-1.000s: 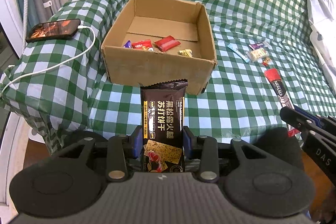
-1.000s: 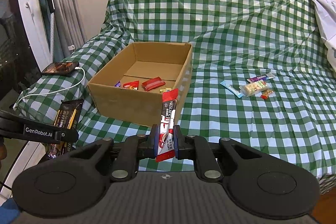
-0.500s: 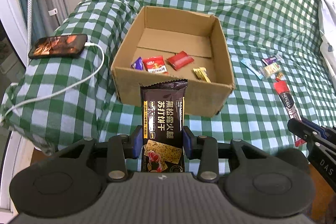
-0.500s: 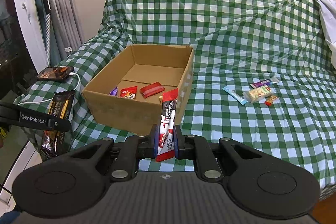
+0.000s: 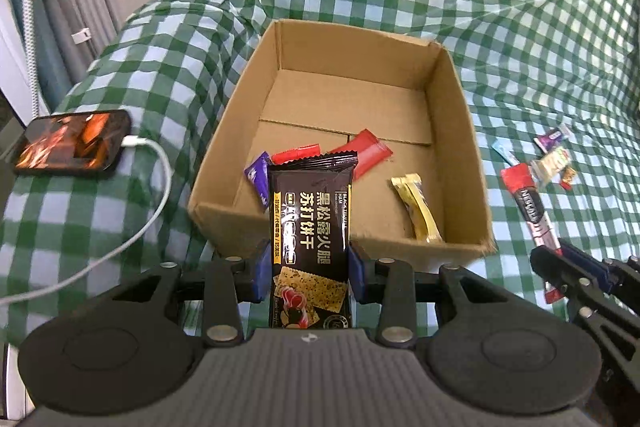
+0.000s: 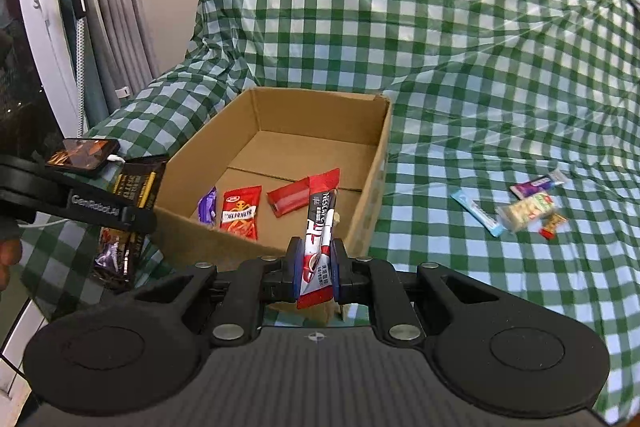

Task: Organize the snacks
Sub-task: 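Open both tools to drop the snacks into the box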

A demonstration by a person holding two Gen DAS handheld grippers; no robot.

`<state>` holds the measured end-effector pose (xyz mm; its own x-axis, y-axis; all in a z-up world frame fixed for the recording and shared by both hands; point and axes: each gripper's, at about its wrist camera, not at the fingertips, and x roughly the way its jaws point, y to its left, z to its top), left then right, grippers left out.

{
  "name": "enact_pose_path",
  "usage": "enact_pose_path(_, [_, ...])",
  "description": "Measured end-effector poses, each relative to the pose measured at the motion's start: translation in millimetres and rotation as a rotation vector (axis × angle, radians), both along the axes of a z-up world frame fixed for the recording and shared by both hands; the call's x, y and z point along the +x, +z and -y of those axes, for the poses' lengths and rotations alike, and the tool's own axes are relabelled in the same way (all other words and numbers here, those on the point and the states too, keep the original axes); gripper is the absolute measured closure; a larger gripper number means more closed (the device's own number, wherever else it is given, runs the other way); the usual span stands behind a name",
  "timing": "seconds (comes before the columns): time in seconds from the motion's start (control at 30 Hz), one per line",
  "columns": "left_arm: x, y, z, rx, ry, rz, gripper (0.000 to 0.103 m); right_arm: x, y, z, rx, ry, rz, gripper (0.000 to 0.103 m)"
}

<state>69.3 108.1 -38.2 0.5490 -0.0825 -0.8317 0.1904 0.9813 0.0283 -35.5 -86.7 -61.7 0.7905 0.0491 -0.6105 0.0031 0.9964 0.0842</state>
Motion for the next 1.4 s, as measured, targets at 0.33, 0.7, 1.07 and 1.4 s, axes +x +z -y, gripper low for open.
enact_pose_path(0.33, [68.1,-37.2,9.0,0.035,0.018,-0.042,0.06,76.7,-35.2,-4.1,-0.031,0.039,-0.032,0.088])
enact_pose_path(0.7, [107.7,-75.9,-3.2,0.029,0.082,-0.089,0.006,94.7,-52.1,-0.7,-0.092,0.003,-0.015,0.024])
enact_pose_path(1.07, [81.1,-81.8,10.6,0.193,-0.017,-0.007,0.003,103.2,-90.7,3.4,-0.287,0.016,-0.068,0.005])
enact_pose_path(1.4, [53.0,-73.6,-35.4,-0.098,0.245,-0.13,0.0,107.6,-92.6,10.9,-0.312,0.046,-0.099,0.006])
